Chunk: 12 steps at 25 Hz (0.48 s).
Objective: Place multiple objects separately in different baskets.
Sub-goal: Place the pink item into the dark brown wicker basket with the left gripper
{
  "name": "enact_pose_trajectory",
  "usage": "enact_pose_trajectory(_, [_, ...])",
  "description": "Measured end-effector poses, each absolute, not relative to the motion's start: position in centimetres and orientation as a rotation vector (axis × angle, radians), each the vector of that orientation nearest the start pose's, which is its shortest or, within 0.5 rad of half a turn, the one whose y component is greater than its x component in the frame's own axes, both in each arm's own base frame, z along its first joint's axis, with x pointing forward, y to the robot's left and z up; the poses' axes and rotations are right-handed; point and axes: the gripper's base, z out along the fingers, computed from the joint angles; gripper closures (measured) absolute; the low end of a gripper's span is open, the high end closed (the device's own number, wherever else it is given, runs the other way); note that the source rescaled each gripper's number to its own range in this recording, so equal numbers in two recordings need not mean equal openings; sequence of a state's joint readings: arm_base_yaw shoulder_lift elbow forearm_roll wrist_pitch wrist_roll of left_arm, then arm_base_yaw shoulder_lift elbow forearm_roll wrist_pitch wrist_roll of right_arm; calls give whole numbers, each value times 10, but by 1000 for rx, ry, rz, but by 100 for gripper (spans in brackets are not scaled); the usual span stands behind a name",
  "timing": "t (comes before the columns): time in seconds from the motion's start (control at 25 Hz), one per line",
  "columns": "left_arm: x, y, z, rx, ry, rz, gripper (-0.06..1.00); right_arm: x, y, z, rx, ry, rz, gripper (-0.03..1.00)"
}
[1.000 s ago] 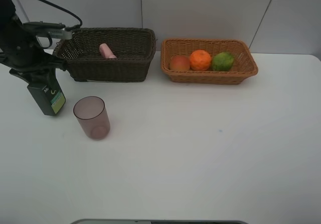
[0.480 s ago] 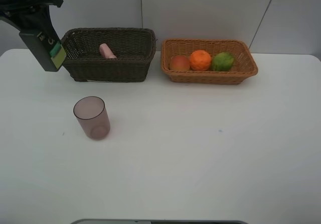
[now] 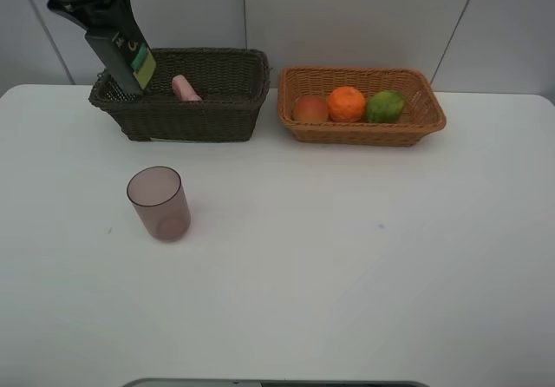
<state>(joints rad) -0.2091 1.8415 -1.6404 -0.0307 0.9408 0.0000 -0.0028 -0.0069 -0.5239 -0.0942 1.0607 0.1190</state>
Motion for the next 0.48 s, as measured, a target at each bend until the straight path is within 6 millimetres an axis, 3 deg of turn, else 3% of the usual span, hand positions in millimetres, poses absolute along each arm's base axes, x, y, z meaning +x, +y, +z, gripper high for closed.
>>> enact_pose_trajectory(0.2, [418,-107,286,292,2492,-133,51,-9,-7,284,128,2006,-38,19])
enact_pose_trajectory(0.48, [435,-151,257,371,2359,-188,51,-9,-7,284,128,2006,-38,19])
